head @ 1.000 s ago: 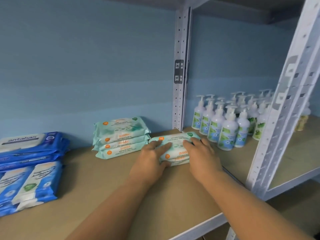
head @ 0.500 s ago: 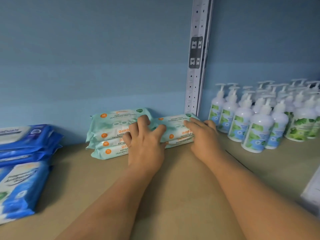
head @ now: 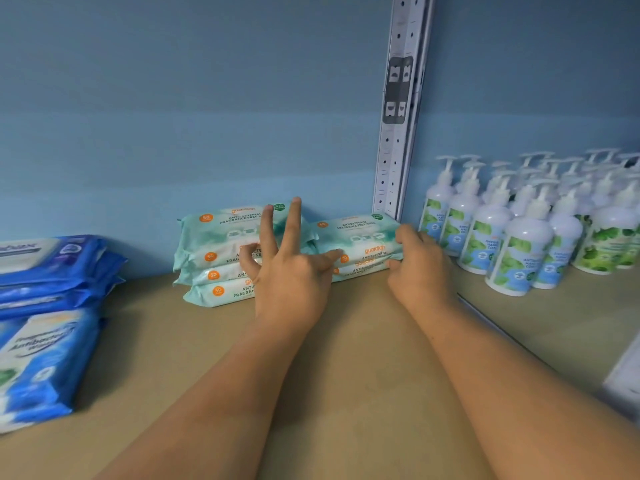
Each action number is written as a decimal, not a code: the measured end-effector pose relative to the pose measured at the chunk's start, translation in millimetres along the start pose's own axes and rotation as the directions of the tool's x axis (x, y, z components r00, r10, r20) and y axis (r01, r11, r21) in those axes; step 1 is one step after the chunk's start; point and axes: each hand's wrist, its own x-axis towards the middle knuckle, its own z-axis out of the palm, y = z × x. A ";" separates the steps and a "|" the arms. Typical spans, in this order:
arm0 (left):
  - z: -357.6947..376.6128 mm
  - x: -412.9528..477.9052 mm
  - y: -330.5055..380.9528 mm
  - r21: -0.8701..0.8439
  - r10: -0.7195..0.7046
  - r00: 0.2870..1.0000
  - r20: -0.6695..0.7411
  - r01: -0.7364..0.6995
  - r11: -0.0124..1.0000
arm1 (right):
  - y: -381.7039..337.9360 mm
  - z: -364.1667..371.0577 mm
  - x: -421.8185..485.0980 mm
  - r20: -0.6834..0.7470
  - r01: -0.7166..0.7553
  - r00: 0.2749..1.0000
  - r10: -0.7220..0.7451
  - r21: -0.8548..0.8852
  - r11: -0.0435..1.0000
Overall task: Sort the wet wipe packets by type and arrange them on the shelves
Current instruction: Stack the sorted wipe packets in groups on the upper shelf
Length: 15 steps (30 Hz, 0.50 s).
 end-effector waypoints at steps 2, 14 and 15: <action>2.8 -1.0 -2.3 0.022 -0.014 1.000 0.007 0.014 1.000 | 1.6 2.9 0.6 -0.014 0.022 1.000 -0.021 0.036 0.999; 4.8 1.5 -3.3 0.152 -0.071 0.992 0.105 0.055 0.987 | 9.9 7.8 3.7 -0.065 0.060 0.997 -0.046 0.240 0.969; 5.0 1.8 -3.1 0.150 -0.072 0.992 0.104 0.056 0.987 | 10.4 8.0 3.7 -0.069 0.061 0.997 -0.046 0.242 0.968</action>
